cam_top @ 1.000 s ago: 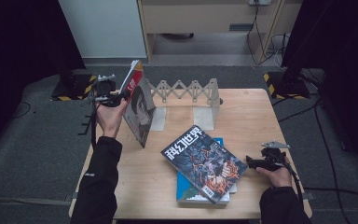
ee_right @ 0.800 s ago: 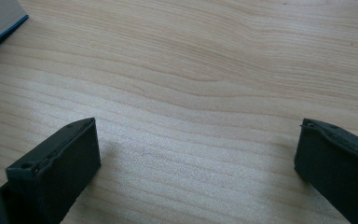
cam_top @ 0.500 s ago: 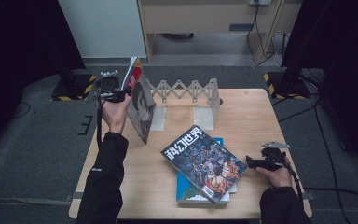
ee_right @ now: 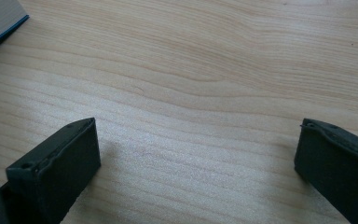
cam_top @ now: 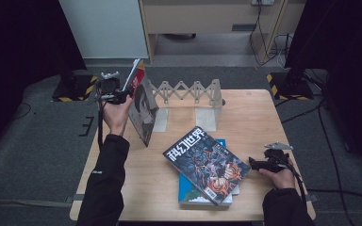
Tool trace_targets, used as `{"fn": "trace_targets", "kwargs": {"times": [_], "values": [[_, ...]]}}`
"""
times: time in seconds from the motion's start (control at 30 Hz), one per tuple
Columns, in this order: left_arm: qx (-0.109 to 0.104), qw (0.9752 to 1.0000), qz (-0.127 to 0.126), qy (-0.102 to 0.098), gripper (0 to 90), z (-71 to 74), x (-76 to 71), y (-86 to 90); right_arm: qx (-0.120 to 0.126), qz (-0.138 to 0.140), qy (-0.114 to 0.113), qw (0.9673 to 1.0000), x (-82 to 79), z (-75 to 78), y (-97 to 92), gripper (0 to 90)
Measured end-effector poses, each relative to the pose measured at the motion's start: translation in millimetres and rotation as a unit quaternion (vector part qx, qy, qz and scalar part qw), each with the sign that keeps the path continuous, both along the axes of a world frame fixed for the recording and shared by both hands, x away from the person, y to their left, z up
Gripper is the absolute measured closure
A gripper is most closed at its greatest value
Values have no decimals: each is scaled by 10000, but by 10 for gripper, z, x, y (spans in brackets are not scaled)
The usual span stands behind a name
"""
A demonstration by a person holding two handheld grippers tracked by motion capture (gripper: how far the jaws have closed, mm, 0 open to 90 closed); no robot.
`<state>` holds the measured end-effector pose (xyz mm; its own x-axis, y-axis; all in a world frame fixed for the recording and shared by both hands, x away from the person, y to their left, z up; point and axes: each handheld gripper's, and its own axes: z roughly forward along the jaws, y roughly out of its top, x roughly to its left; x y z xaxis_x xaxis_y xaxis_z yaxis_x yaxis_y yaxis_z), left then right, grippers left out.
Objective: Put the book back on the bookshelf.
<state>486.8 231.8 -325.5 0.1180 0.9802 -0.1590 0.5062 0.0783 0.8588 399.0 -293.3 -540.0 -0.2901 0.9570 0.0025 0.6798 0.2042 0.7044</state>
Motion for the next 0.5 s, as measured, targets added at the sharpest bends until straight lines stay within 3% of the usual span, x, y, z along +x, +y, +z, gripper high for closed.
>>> {"fn": "trace_targets", "kwargs": {"times": [0.23,0.27,0.33,0.37,0.5], "values": [[-118,9992,-148,-345,617,-25,-94,37,4,-4,2,10000,-1,0,1,4],[-185,9986,-188,-468,568,-30,-134,58,4,-5,3,10000,-1,0,1,3],[-200,9983,-198,-513,504,-25,-153,69,3,-4,1,10000,-1,0,1,3],[-324,9968,-286,-671,476,-15,-200,96,3,-5,1,10000,0,0,1,3],[-361,9952,-396,-816,427,18,-290,129,3,-5,1,10000,-1,0,1,3]]}}
